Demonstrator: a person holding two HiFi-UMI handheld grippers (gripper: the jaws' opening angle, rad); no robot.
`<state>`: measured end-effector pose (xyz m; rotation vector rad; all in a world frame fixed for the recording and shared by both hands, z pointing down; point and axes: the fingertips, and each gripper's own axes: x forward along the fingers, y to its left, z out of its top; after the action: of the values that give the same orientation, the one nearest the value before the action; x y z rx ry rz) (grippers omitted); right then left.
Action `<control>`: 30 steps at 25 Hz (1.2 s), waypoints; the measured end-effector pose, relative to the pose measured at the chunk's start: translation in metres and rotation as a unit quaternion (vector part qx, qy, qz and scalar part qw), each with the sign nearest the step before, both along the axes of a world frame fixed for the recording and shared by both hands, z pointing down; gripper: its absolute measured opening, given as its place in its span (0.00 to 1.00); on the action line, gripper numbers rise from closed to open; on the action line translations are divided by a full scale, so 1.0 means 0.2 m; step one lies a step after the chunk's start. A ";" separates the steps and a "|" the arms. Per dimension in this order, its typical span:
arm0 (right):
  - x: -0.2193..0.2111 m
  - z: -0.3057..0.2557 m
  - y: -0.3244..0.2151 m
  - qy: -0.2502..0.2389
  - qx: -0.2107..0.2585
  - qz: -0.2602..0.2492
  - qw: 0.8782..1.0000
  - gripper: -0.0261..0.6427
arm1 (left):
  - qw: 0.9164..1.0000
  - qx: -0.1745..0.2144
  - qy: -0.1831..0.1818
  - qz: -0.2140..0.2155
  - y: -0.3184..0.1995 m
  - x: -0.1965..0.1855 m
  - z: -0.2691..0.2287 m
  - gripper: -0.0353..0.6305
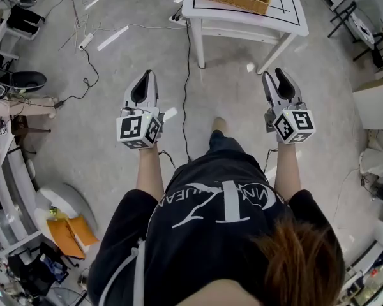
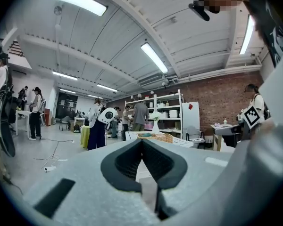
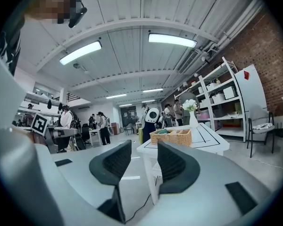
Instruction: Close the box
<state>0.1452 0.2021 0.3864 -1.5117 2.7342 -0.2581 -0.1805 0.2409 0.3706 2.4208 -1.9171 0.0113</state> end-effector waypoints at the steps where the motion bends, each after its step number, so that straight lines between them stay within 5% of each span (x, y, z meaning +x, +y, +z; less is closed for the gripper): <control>1: 0.01 0.00 -0.05 -0.001 -0.003 0.002 1.000 0.27 | 1.000 -0.001 -0.001 0.002 -0.06 0.01 -0.01 0.07; 13: 0.04 0.07 -0.65 -0.002 -0.017 -0.005 1.000 0.27 | 1.000 0.002 -0.007 0.013 -0.70 0.10 -0.02 0.07; 30: 0.00 0.07 -1.15 -0.018 -0.060 -0.025 0.998 0.27 | 0.999 -0.034 -0.002 0.021 -1.17 0.11 0.11 0.07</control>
<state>0.1447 -0.0275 0.4012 -1.4504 2.7761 -0.4552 -0.1577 0.0064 0.3929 2.4181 -1.8362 0.0819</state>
